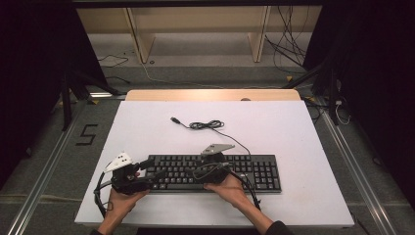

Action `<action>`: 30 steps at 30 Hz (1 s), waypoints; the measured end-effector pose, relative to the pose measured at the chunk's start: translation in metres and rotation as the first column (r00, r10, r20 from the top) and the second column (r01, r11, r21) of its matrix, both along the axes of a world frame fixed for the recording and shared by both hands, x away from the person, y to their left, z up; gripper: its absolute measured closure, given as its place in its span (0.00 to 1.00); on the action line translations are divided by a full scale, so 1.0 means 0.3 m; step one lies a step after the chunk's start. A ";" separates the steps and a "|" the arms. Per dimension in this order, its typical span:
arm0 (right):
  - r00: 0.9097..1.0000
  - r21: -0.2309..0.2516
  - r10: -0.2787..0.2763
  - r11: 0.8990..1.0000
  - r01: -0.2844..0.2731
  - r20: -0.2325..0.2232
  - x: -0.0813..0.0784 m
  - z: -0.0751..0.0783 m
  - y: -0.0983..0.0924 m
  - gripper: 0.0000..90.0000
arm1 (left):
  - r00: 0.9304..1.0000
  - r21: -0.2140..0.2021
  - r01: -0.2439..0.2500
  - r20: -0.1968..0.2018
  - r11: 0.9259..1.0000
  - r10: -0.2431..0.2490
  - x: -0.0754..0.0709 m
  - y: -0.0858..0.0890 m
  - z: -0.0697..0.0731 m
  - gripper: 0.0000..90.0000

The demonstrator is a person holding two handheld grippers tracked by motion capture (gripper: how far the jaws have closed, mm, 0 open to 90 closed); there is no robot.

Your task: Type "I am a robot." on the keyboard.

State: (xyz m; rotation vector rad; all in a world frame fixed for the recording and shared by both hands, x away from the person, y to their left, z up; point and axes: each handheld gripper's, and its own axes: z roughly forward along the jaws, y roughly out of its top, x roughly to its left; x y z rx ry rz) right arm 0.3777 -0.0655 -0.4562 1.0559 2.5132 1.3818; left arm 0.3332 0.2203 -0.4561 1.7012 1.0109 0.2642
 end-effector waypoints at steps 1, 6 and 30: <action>1.000 0.004 -0.004 1.000 0.004 0.004 0.001 0.003 -0.006 0.51 | 1.000 0.000 0.000 0.001 1.000 0.000 0.000 0.000 0.000 0.30; 1.000 0.015 -0.025 1.000 0.025 0.012 0.005 0.017 -0.044 0.47 | 1.000 0.002 0.002 0.003 1.000 -0.002 0.000 0.003 0.001 0.30; 0.998 -0.041 -0.064 0.997 0.064 0.008 0.041 0.009 -0.097 0.85 | 1.000 -0.005 0.009 0.007 1.000 -0.009 -0.001 -0.003 -0.001 0.30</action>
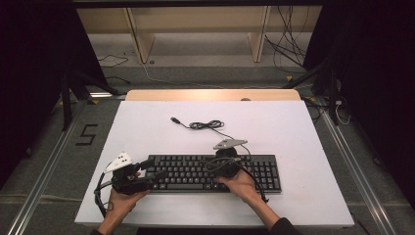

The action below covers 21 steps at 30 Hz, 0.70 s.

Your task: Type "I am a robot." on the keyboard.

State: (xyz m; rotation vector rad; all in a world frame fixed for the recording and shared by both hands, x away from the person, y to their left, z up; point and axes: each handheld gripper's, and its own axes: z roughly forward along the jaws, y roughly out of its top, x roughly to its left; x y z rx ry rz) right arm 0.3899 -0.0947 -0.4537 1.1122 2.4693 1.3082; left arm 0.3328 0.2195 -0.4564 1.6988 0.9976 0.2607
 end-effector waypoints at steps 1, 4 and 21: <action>1.000 -0.004 0.001 1.000 -0.001 -0.002 0.001 -0.003 0.001 0.87 | 1.000 0.001 0.001 0.000 1.000 -0.001 0.000 0.000 0.000 0.30; 1.000 -0.022 0.002 1.000 -0.003 -0.012 0.003 -0.010 0.006 0.94 | 1.000 0.003 0.002 -0.001 1.000 -0.002 0.000 -0.001 0.000 0.30; 0.999 -0.103 -0.005 0.995 0.001 -0.041 0.019 -0.059 0.039 1.00 | 1.000 0.007 0.004 0.002 1.000 -0.004 -0.001 -0.003 -0.001 0.30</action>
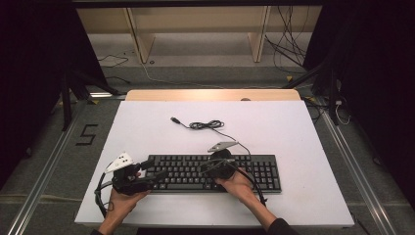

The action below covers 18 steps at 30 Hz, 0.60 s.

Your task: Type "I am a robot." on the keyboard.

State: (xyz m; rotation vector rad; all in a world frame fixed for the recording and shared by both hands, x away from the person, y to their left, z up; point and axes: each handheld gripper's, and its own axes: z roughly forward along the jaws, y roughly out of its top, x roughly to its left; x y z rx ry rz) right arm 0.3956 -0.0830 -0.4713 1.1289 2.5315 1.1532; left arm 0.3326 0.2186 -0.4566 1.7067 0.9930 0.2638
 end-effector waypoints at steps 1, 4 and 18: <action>1.000 -0.002 0.000 1.000 0.000 -0.001 0.001 -0.002 0.000 1.00 | 1.000 -0.001 0.000 0.000 1.000 0.000 0.000 0.000 0.000 0.30; 1.000 -0.008 -0.001 1.000 0.001 -0.005 0.002 -0.008 0.003 1.00 | 1.000 0.001 0.001 0.000 1.000 -0.001 0.000 -0.001 0.000 0.30; 0.999 0.031 -0.035 0.999 0.035 -0.001 -0.005 -0.002 -0.006 0.97 | 1.000 0.008 -0.002 -0.002 1.000 0.002 0.002 0.001 -0.001 0.30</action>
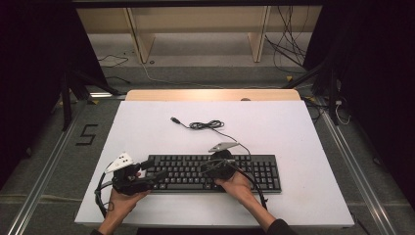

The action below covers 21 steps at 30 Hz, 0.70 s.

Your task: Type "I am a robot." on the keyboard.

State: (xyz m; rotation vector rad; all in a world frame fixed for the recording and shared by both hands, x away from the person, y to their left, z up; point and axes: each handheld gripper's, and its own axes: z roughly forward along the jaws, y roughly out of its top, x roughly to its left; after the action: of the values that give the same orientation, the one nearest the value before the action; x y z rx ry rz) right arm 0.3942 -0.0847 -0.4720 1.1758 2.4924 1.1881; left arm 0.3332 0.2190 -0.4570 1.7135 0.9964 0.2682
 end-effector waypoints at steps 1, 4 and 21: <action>1.000 0.009 -0.002 1.000 0.002 0.008 -0.002 0.007 -0.004 0.96 | 1.000 -0.001 -0.001 -0.003 1.000 0.001 0.001 0.000 0.000 0.30; 1.000 0.040 0.000 0.999 -0.001 0.015 -0.011 0.026 -0.018 0.91 | 1.000 0.001 -0.003 -0.003 1.000 0.003 0.002 0.000 0.001 0.30; 0.998 0.131 0.048 0.990 -0.054 0.045 -0.092 0.075 -0.079 0.49 | 0.999 0.071 -0.007 -0.048 0.997 0.010 0.045 -0.030 0.002 0.55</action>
State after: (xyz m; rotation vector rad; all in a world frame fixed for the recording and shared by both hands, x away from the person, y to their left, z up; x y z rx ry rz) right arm 0.3667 -0.1084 -0.4495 1.1109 2.4603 1.3954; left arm 0.3469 0.2099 -0.4564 1.7879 1.0409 0.2715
